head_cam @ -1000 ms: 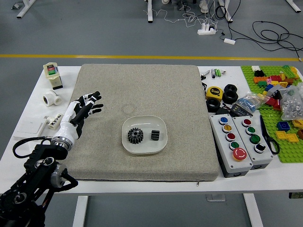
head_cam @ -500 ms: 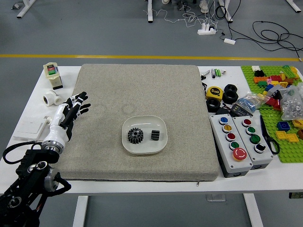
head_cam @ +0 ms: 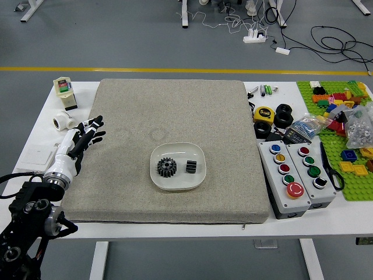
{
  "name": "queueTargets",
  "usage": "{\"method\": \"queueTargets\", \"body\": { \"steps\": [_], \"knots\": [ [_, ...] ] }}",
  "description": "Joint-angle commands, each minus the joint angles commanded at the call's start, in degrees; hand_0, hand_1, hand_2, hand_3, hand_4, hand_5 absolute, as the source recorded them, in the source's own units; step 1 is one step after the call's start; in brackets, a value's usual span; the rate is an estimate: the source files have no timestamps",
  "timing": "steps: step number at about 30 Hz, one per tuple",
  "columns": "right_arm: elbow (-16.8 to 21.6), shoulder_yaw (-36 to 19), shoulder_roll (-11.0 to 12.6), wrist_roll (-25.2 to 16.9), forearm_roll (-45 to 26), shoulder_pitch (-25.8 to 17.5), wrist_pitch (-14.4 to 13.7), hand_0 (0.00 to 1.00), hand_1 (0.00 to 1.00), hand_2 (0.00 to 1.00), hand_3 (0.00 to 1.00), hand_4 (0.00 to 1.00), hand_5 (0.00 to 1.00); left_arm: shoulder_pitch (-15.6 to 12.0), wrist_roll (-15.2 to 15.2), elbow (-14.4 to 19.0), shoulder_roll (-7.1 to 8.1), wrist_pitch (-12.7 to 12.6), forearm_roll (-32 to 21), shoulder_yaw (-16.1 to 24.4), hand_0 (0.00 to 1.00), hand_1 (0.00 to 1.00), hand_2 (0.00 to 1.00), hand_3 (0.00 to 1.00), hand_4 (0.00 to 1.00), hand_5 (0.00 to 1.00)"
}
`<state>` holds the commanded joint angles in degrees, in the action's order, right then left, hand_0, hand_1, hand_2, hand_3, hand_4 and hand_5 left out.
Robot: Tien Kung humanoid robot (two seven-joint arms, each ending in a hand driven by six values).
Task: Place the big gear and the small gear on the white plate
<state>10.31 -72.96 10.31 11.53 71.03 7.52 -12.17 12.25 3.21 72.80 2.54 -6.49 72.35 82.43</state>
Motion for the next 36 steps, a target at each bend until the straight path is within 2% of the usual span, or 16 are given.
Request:
{"method": "queueTargets", "body": {
  "steps": [3, 4, 9, 10, 13, 15, 16, 24, 27, 28, 36],
  "knots": [
    [0.0, -0.1, 0.0, 0.0, 0.2, -0.1, 0.0, 0.678, 0.695, 0.772, 0.598, 0.807, 0.611, -0.2, -1.2, 0.6, 0.18, -0.2, -0.7, -0.1, 0.773, 0.754, 0.842, 0.761, 0.804, 0.705],
    [0.0, -0.1, 0.0, 0.0, 0.3, -0.1, 0.0, 0.678, 0.695, 0.772, 0.597, 0.807, 0.611, -0.3, -1.8, 0.7, 0.24, -0.5, -1.1, -0.1, 0.785, 0.813, 0.873, 0.780, 0.805, 0.697],
    [0.0, 0.1, 0.0, 0.0, 0.1, -0.3, 0.0, 0.678, 0.695, 0.772, 0.597, 0.807, 0.611, -0.9, -4.3, 0.8, 0.43, -2.0, -3.0, 0.1, 0.785, 0.813, 0.873, 0.780, 0.805, 0.697],
    [0.0, 0.1, 0.0, 0.0, 0.2, -0.3, 0.0, 0.678, 0.695, 0.772, 0.598, 0.806, 0.611, -1.0, -4.9, 0.8, 0.45, -2.4, -3.6, 0.3, 0.841, 0.886, 0.935, 0.828, 0.809, 0.699],
    [0.0, 0.2, 0.0, 0.0, 0.3, -0.3, 0.0, 0.678, 0.695, 0.772, 0.598, 0.806, 0.611, -1.2, -6.1, 0.6, 0.38, -1.9, -4.4, 0.6, 0.841, 0.886, 0.935, 0.828, 0.809, 0.699],
    [0.0, 0.2, 0.0, 0.0, 0.3, -0.4, 0.0, 0.678, 0.695, 0.772, 0.598, 0.806, 0.611, -1.3, -6.9, 0.5, 0.28, -0.6, -4.7, 0.9, 0.841, 0.886, 0.935, 0.828, 0.809, 0.699],
    [0.0, 0.2, 0.0, 0.0, 0.3, -0.5, 0.0, 0.678, 0.695, 0.772, 0.597, 0.807, 0.612, -1.4, -7.0, 0.5, 0.27, 0.1, -4.7, 1.0, 0.998, 0.998, 0.998, 0.971, 0.931, 0.893],
    [0.0, 0.2, 0.0, 0.0, 0.6, -0.7, 0.0, 0.678, 0.696, 0.771, 0.597, 0.806, 0.613, -1.9, -6.9, 0.5, 0.33, 2.7, -4.9, 1.2, 0.998, 0.998, 0.998, 0.984, 0.939, 0.917],
    [0.0, 0.3, 0.1, 0.0, 0.7, -0.7, 0.0, 0.678, 0.696, 0.771, 0.597, 0.806, 0.613, -2.0, -6.9, 0.5, 0.36, 3.1, -5.1, 1.3, 0.998, 0.998, 0.998, 0.984, 0.939, 0.917],
    [0.0, 0.3, 0.1, 0.1, 0.8, -0.7, 0.0, 0.678, 0.696, 0.771, 0.597, 0.805, 0.614, -2.0, -6.8, 0.5, 0.41, 3.2, -5.1, 1.3, 0.998, 0.998, 0.998, 0.973, 0.946, 0.958],
    [0.0, 0.4, 0.2, 0.1, 1.1, -0.6, 0.0, 0.678, 0.696, 0.772, 0.597, 0.805, 0.615, -2.4, -7.2, 0.7, 0.47, 3.4, -5.6, 1.8, 0.998, 0.998, 0.998, 0.965, 0.945, 0.978]
  ]
}}
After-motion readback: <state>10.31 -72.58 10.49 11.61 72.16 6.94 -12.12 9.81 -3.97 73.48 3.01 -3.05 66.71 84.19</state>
